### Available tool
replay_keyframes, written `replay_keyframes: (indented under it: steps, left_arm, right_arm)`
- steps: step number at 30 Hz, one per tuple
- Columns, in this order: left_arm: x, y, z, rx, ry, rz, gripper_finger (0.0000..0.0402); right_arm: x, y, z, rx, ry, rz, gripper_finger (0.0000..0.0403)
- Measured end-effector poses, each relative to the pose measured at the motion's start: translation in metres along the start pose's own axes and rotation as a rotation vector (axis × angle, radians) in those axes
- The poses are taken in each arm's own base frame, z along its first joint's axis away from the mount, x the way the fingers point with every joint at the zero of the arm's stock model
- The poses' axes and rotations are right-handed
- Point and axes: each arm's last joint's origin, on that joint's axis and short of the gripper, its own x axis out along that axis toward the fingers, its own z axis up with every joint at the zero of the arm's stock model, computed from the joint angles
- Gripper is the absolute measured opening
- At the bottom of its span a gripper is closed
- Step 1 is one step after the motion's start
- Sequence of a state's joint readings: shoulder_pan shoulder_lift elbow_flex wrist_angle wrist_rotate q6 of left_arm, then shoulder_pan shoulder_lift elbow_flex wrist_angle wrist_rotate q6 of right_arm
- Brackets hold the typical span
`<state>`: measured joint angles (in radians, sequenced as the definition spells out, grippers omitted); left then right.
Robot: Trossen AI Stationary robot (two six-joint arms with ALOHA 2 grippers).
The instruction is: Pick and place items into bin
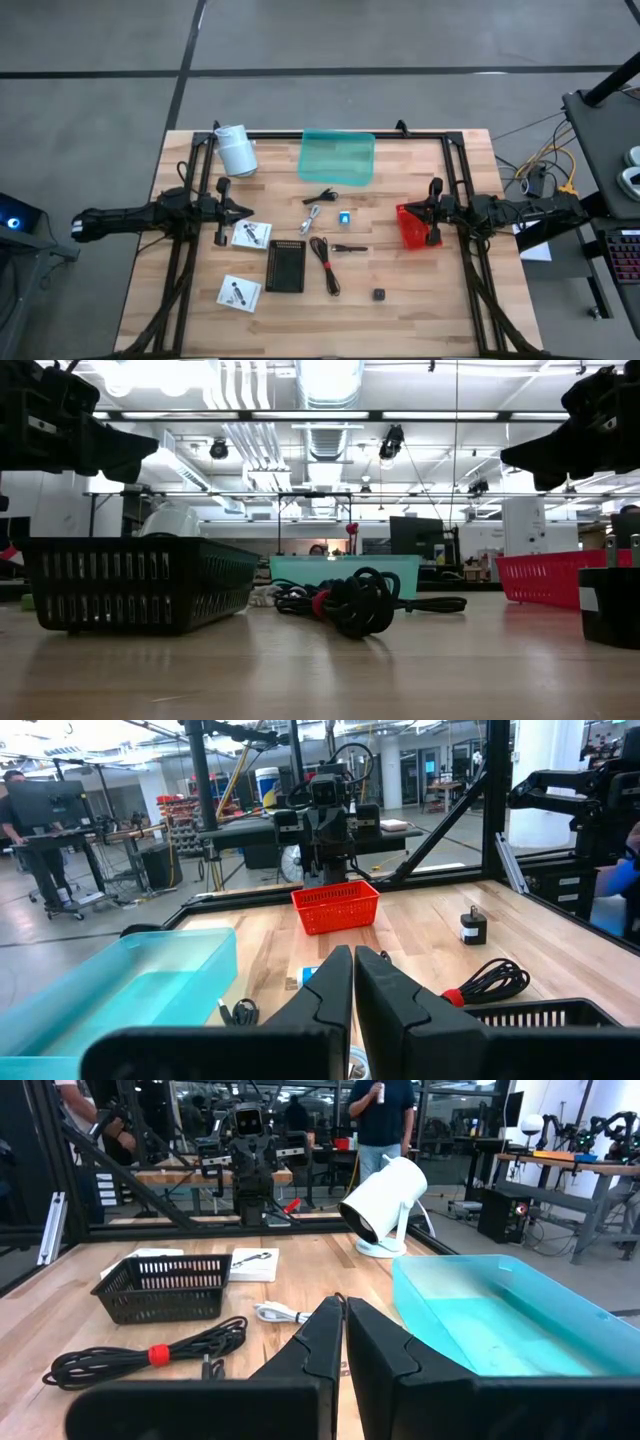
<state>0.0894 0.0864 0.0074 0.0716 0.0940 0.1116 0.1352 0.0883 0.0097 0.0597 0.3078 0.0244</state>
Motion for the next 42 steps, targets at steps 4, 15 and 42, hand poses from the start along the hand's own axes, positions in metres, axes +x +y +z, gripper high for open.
replay_keyframes:
  steps: [4, 15, 42]
  left_arm:
    - [0.000, 0.000, 0.000, 0.000, 0.000, 0.000, 0.0000]
    - [0.000, 0.000, 0.000, 0.000, 0.000, 0.000, 0.0000]
    - [0.000, 0.000, 0.003, 0.004, -0.036, 0.006, 0.0000]
  right_arm:
    - [0.000, 0.000, 0.000, 0.001, 0.000, 0.000, 0.0009]
    - [0.000, 0.000, 0.000, -0.001, 0.000, 0.000, 0.0009]
    - [-0.001, -0.001, 0.014, -0.070, -0.141, -0.020, 0.0009]
